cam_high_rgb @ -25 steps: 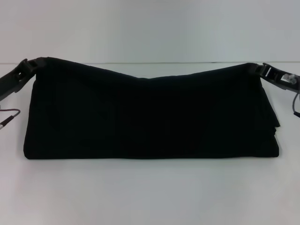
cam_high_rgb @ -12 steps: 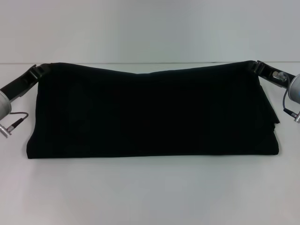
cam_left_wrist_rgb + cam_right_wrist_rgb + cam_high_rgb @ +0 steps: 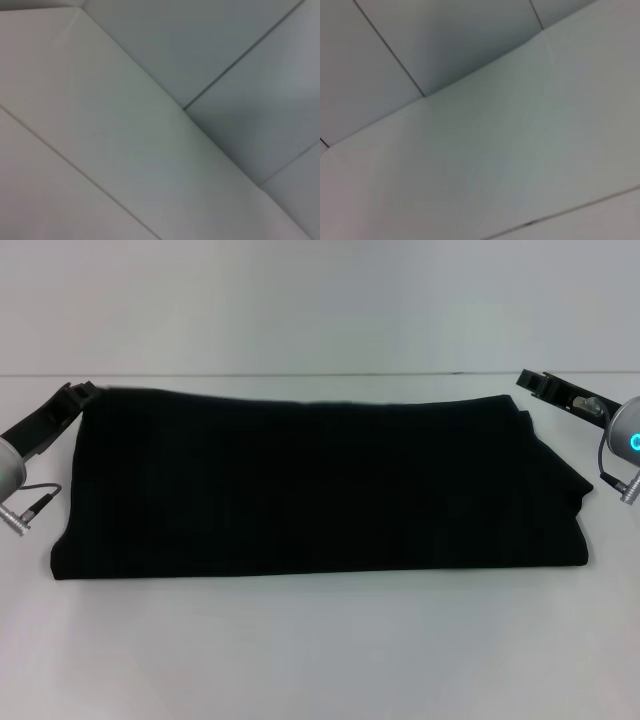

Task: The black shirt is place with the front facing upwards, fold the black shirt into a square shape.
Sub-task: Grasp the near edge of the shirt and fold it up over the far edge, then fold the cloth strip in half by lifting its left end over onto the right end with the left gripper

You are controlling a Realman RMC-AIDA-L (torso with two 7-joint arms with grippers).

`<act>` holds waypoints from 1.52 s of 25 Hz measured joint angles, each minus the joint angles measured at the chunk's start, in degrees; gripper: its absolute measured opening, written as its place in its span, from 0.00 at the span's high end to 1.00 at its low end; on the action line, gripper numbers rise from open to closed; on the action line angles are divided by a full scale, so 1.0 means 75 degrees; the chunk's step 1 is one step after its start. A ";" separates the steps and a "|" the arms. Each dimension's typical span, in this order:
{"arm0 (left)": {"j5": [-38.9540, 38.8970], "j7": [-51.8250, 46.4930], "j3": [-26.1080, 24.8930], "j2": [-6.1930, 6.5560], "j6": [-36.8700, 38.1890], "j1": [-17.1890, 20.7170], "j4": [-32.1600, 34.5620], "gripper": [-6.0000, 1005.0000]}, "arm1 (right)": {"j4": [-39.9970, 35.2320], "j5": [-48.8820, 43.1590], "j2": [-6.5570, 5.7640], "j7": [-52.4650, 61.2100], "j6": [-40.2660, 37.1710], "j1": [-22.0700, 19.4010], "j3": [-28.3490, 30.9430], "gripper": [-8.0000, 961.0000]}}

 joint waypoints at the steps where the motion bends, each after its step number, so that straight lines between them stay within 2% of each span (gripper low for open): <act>1: -0.0136 0.0070 0.0001 -0.0022 -0.0014 0.0025 -0.0022 0.91 | 0.0048 0.0188 0.0000 -0.0196 -0.0005 -0.0011 0.0000 0.83; 3: -0.0382 0.0294 0.0001 -0.0075 -0.0018 0.0063 -0.0036 0.91 | 0.0125 0.0421 -0.0001 -0.0431 -0.0006 -0.0023 0.0000 0.75; 11: -0.0569 0.0428 0.0005 -0.0084 0.0013 0.0097 -0.0093 0.71 | 0.0177 0.0568 -0.0008 -0.0540 -0.0192 -0.0091 0.0041 0.40; 12: -0.0569 0.0428 0.0005 -0.0084 0.0013 0.0097 -0.0093 0.65 | 0.0175 0.0636 -0.0015 -0.0591 -0.0395 -0.0158 0.0035 0.35; 13: -0.0583 0.0392 0.0005 -0.0060 0.0086 0.0112 -0.0097 0.59 | 0.0162 0.0705 -0.0024 -0.0682 -0.0627 -0.0225 0.0032 0.32; 16: -0.0544 0.0079 0.0085 0.0181 0.1003 0.0320 -0.0125 0.44 | 0.0080 0.0999 -0.0071 -0.1471 -0.2074 -0.0579 0.0028 0.20; 17: -0.0523 -0.0108 0.0208 0.0280 0.1344 0.0416 -0.0133 0.40 | 0.0080 0.0999 -0.0071 -0.1471 -0.2074 -0.0579 0.0028 0.16; 18: -0.0523 -0.0108 0.0208 0.0280 0.1344 0.0416 -0.0133 0.36 | 0.0031 0.0998 -0.0090 -0.1755 -0.2575 -0.0707 -0.0012 0.12; 19: -0.0517 -0.0496 0.0461 0.0413 0.1685 0.0550 -0.0131 0.33 | -0.0012 0.0969 -0.0101 -0.1979 -0.2979 -0.0788 -0.0054 0.12; 21: -0.0517 -0.1078 0.0810 0.0578 0.2043 0.0736 -0.0116 0.25 | -0.0236 0.0785 -0.0112 -0.2426 -0.3762 -0.1018 -0.0356 0.12; 23: -0.0519 -0.1694 0.1148 0.0776 0.2499 0.0966 -0.0101 0.25 | -0.0497 0.0619 -0.0112 -0.2787 -0.4327 -0.1245 -0.0844 0.12; 27: -0.0517 -0.2862 0.1460 0.1036 0.3395 0.1461 -0.0047 0.25 | -0.0731 0.0502 -0.0094 -0.3532 -0.4967 -0.1559 -0.1887 0.11; 32: -0.0446 -0.3949 0.1620 0.1095 0.4018 0.2038 0.0175 0.24 | -0.0665 0.0494 -0.0051 -0.4477 -0.5214 -0.1789 -0.2821 0.11; 38: -0.0052 -0.4845 0.1625 0.0987 0.4573 0.2552 0.0449 0.23 | -0.0332 0.0491 -0.0013 -0.5130 -0.5244 -0.1821 -0.3253 0.11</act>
